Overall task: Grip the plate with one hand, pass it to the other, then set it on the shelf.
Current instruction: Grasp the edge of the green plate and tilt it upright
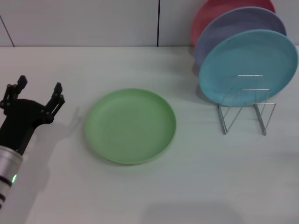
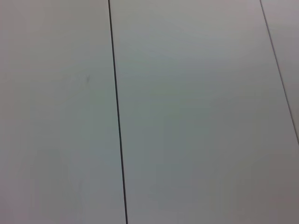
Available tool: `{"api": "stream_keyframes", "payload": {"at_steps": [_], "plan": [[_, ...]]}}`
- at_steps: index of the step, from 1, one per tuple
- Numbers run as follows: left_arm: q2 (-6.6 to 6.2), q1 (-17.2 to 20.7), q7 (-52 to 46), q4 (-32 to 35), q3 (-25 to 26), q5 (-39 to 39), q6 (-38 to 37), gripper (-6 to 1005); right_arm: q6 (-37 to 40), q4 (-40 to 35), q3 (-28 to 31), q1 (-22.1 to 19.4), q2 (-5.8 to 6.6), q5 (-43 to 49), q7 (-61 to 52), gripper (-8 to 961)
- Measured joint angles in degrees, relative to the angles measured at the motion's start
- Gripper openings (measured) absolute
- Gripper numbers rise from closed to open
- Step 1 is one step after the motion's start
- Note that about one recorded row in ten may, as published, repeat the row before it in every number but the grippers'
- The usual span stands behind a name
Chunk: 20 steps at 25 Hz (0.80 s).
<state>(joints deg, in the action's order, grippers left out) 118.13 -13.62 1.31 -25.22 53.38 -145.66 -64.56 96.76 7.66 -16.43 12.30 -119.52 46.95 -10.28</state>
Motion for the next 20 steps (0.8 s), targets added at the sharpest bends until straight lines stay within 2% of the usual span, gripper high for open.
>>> {"api": "stream_keyframes", "payload": {"at_steps": [2, 5, 7, 10, 11, 12, 14, 16, 20], "plan": [[-0.05, 0.1, 1.0, -1.6, 0.2, 0.0, 1.8, 861, 0.0, 0.0, 0.0, 0.0, 0.0, 0.0, 0.0, 759], [-0.8, 1.2, 4.5, -8.8, 1.5, 0.0, 8.2, 861, 0.0, 0.0, 0.0, 0.0, 0.04, 0.0, -0.3, 758], [-1.57, 2.7, 8.5, -15.2, 2.8, -0.1, 13.9, 861, -0.1, 0.0, 0.0, 0.1, 0.08, 0.0, -0.3, 759], [-2.03, 5.1, 14.1, -24.3, 4.9, -0.1, 22.1, 861, -0.1, 0.0, 0.0, 0.1, 0.15, 0.0, -0.3, 760], [-2.12, 7.5, 18.4, -32.2, 7.5, -0.1, 30.7, 861, -0.1, 0.0, 0.0, 0.2, 0.16, 0.0, -0.3, 760], [-2.12, 7.9, 19.0, -34.1, 8.2, -0.1, 32.7, 861, -0.1, 0.0, 0.0, 0.2, 0.17, 0.0, -0.4, 760], [-1.9, 10.0, 21.8, -42.3, 11.5, -0.1, 43.7, 861, -0.1, 0.0, 0.0, 0.2, 0.17, 0.0, -0.4, 760], [-1.06, 11.7, 22.7, -51.0, 15.3, -0.1, 57.3, 862, -0.3, 0.0, 0.0, 0.3, 0.2, 0.0, -0.4, 760], [0.0, 12.1, 23.1, -61.2, 19.8, -0.1, 78.1, 862, -1.7, -0.1, 0.0, 0.6, 0.25, 0.0, -0.4, 759]]}}
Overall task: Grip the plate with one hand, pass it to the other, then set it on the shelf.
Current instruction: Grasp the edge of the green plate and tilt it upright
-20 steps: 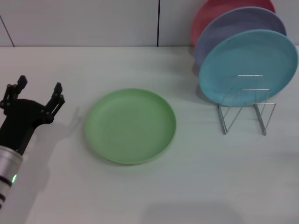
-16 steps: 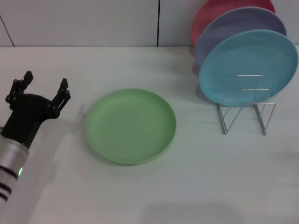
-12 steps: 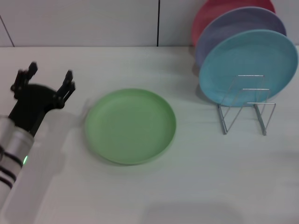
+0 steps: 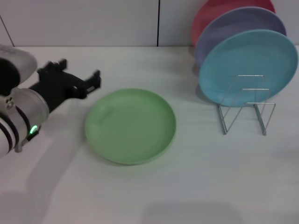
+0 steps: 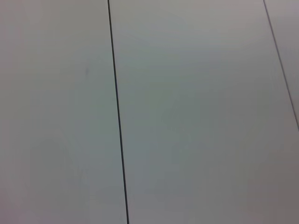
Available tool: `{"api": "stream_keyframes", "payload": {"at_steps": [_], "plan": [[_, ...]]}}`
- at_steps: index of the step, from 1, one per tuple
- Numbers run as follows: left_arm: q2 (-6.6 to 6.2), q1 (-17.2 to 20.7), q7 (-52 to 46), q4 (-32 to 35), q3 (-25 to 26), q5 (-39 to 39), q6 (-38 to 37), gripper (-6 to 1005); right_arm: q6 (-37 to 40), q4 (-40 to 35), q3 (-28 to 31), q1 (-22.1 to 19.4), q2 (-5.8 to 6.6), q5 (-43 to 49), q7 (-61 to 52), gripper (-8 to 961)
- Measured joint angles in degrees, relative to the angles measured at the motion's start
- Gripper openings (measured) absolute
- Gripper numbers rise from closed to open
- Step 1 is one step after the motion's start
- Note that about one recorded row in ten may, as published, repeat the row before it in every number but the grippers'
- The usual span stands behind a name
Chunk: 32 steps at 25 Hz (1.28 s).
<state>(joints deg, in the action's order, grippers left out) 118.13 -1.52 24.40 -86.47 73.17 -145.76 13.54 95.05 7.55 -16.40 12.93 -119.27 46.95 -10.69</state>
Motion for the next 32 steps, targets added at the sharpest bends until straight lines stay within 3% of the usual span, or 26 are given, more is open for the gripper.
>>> {"api": "stream_keyframes", "payload": {"at_steps": [4, 9, 12, 16, 21, 32], "plan": [[0.23, -1.7, -1.8, -4.6, 1.6, 0.1, 14.2, 862, -1.9, -0.2, 0.0, 0.3, 0.02, 0.0, 0.0, 759], [0.28, -6.3, -6.7, -3.2, 4.6, -0.5, 25.6, 862, -3.0, -0.4, 0.0, 0.6, 0.1, 0.0, 0.0, 759], [0.33, -6.9, -7.2, -2.4, 4.9, -1.1, 25.9, 861, -3.1, -0.4, 0.0, 0.8, 0.1, 0.0, 0.0, 760], [0.43, -10.7, -10.3, 5.0, 5.8, -4.4, 25.0, 861, -3.5, -0.4, 0.0, 1.1, 0.1, 0.0, 0.0, 760], [0.37, -12.5, -10.9, 8.4, 6.5, -4.4, 25.1, 861, -3.6, -0.4, 0.0, 1.2, 0.1, 0.0, 0.0, 759], [0.27, -13.2, -11.2, 10.9, 6.7, -4.5, 25.5, 862, -3.6, -0.4, 0.0, 1.2, 0.1, 0.0, 0.0, 760]]}}
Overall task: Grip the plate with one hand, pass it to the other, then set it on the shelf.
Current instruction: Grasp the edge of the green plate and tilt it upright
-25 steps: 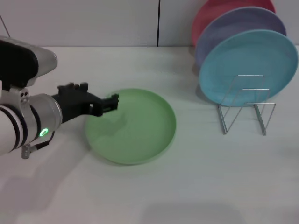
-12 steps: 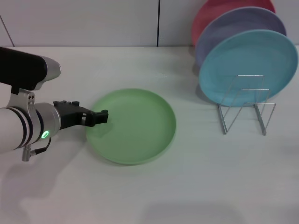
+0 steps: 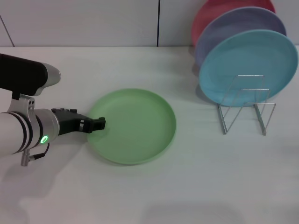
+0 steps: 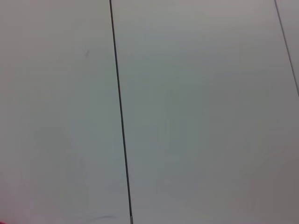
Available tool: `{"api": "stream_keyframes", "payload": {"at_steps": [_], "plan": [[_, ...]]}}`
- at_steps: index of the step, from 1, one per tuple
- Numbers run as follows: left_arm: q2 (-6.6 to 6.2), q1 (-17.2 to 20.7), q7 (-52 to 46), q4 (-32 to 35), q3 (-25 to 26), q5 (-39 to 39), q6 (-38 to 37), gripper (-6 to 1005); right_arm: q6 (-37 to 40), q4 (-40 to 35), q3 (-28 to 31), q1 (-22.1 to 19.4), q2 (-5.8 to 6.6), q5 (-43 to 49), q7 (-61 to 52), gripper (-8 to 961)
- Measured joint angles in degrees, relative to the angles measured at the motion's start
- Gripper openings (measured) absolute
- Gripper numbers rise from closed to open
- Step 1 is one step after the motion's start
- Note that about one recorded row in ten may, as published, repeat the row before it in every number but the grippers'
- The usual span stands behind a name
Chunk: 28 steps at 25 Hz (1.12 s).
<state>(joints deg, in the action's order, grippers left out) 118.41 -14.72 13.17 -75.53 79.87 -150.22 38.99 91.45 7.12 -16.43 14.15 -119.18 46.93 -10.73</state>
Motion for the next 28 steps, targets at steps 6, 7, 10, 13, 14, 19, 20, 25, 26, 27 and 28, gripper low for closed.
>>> {"api": "stream_keyframes", "payload": {"at_steps": [6, 7, 10, 13, 14, 19, 20, 25, 26, 27, 28], "plan": [[-0.02, -0.8, 0.0, 1.5, 0.0, 0.0, 0.1, 862, 0.0, 0.0, 0.0, 0.0, 0.0, 0.0, 0.0, 760], [-0.02, -0.9, 0.0, 1.6, 0.0, 0.0, 0.1, 862, 0.0, 0.0, 0.0, 0.0, 0.0, 0.0, 0.0, 760], [-0.02, -1.1, 0.0, 2.0, 0.0, 0.0, 0.2, 862, 0.1, 0.0, 0.0, -0.1, -0.05, 0.0, 0.0, 760], [-0.02, -1.3, 0.0, 2.5, 0.0, 0.0, 0.3, 862, 0.1, 0.1, 0.0, -0.3, -0.07, 0.0, 0.0, 760], [-0.02, -1.3, -0.1, 2.5, 0.0, 0.0, 0.5, 862, 0.1, 0.1, 0.0, -0.3, -0.08, 0.0, 0.0, 760], [-0.01, -1.4, -0.2, 2.5, 0.2, 0.0, 1.6, 830, 0.4, 0.2, 0.0, -0.4, -0.09, 0.5, 0.0, 759], [0.0, -1.5, -0.2, 2.5, 0.2, 0.0, 1.8, 819, 0.5, 0.2, 0.0, -0.4, -0.09, 0.7, 0.0, 759], [-0.02, -1.6, -0.2, 2.5, 0.3, -0.1, 2.1, 765, 0.6, 0.2, 0.0, -0.3, -0.09, 0.9, 0.0, 759], [-0.01, -1.6, -0.3, 2.5, 0.3, -0.1, 2.1, 754, 0.6, 0.2, 0.0, -0.2, -0.09, 0.9, 0.0, 759], [0.0, -1.6, -0.3, 2.4, 0.3, -0.1, 2.1, 743, 0.6, 0.3, 0.0, -0.2, -0.09, 0.9, 0.0, 759], [0.03, -1.6, -0.4, 2.3, 0.3, -0.1, 2.2, 707, 0.6, 0.3, 0.0, -0.2, -0.09, 0.9, 0.0, 759]]}}
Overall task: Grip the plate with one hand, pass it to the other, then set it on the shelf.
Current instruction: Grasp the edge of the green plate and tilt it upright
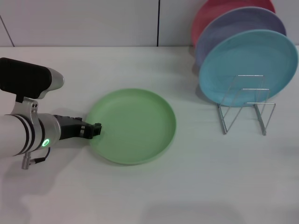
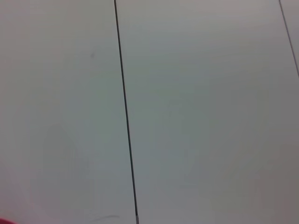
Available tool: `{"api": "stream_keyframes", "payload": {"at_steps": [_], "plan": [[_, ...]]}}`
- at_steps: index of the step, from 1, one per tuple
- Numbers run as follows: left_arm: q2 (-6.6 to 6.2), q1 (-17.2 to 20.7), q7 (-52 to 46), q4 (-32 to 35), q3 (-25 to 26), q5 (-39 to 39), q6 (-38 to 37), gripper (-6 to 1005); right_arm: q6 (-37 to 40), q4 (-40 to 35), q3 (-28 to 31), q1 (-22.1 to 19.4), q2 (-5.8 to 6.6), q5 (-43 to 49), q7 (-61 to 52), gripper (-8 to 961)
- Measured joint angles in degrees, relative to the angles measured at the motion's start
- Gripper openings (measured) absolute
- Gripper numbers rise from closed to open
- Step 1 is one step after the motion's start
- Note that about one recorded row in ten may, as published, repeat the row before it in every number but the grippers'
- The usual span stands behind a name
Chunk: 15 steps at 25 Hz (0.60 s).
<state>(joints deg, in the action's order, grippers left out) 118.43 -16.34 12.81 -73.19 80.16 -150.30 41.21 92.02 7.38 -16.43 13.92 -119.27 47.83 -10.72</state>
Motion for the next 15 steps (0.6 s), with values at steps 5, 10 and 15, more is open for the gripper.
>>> {"api": "stream_keyframes", "payload": {"at_steps": [5, 10, 15], "plan": [[0.04, -0.3, -1.6, 0.3, 0.0, -1.4, 0.5, 563, 0.0, 0.0, 0.0, 0.1, 0.0, 0.1, 0.0, 759], [0.04, -0.3, -3.6, -0.5, 0.1, -2.9, 1.1, 538, 0.0, 0.0, 0.0, 0.0, 0.0, 0.5, 0.0, 759], [0.04, -0.8, -3.6, -0.2, 0.2, -3.0, 1.7, 440, 0.1, 0.0, 0.0, 0.1, 0.0, 0.5, 0.0, 760]]}}
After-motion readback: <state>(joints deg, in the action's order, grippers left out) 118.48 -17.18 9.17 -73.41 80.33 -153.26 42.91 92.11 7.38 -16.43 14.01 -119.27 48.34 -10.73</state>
